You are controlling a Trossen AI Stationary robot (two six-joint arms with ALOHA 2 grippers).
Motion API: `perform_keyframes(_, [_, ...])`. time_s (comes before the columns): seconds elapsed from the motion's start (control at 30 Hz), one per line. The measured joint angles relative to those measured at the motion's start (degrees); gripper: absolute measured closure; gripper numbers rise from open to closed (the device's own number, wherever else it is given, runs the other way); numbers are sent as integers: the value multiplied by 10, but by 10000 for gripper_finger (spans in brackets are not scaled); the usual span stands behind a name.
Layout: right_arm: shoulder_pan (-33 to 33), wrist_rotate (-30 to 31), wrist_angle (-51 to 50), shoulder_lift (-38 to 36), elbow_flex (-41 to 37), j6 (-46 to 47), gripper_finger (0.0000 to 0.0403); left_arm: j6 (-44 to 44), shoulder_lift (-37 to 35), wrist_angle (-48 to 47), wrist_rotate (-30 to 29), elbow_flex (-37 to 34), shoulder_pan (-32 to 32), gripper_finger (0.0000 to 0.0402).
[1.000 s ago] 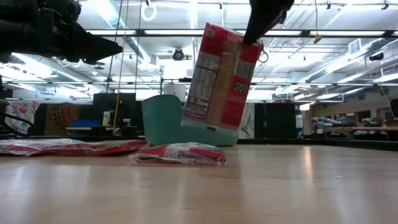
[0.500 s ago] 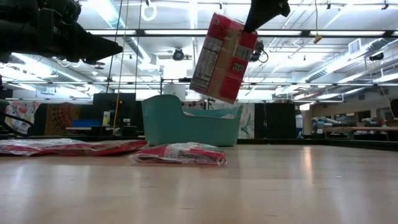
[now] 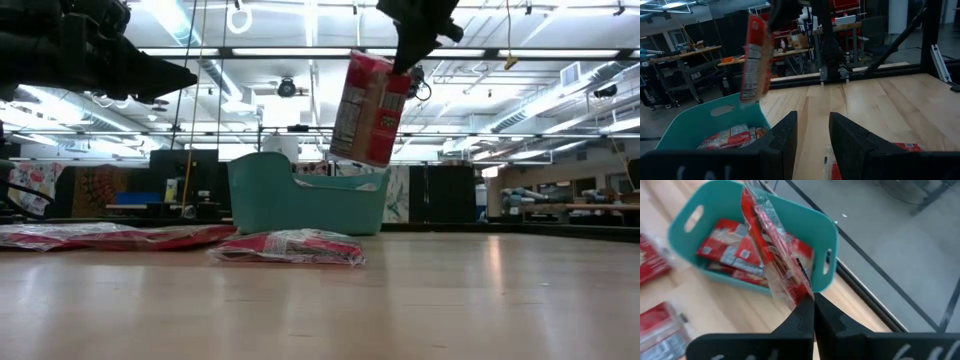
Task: Sort popcorn bags into baskets
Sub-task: Put the popcorn bag into the blue bin
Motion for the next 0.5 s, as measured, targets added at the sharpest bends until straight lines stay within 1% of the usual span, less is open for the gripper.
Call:
perform_keyframes(0.17, [-34, -8, 25, 0, -13, -15, 400, 0, 0, 0, 0, 0, 0, 283])
perform_keyframes(0.3, [-57, -42, 61, 0, -42, -24, 400, 0, 0, 0, 0, 0, 0, 283])
perform_keyframes(0.5, [-73, -100, 186, -1, -101, -48, 400, 0, 0, 0, 0, 0, 0, 283])
